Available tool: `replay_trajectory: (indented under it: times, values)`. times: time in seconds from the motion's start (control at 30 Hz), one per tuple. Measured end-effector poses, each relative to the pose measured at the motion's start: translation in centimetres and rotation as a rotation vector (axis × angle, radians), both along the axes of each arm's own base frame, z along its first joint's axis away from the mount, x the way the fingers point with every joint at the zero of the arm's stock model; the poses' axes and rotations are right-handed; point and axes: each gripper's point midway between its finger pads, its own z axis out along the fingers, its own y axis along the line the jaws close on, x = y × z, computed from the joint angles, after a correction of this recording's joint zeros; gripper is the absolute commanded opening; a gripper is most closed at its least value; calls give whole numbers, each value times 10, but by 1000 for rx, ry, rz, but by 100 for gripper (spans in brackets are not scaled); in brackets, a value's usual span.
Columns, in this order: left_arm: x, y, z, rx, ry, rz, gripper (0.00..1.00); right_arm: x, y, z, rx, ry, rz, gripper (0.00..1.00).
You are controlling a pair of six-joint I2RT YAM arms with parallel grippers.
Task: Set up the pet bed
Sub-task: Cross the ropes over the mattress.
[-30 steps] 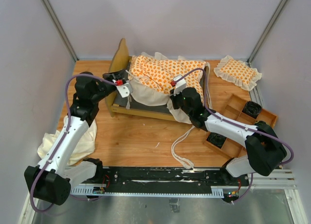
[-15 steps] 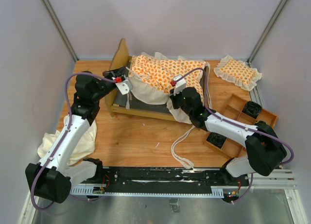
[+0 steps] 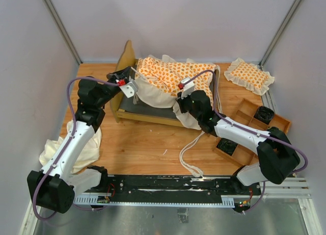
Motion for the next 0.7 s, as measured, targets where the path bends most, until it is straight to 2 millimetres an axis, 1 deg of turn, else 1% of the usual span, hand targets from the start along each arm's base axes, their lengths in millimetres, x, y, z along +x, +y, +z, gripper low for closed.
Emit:
replay_trajectory:
  times: [0.07,0.17,0.37,0.47,0.7]
  values:
    - [-1,0,-1,-4,9,-1,0,0,0,0,0,0,1,4]
    - [-6,1,-10,-4,59,-2,0,0,-1,-1,-4,5,0,4]
    - [-34,6,-16,-25,149,-4,0,0,-1,-2,-5,6,0,4]
    - [-42,8,-21,-28,183,-2,0,0,-1,-1,-5,5,0,4]
    - [-44,10,-40,-30,262,8,0,0,-1,-2,-5,6,0,4]
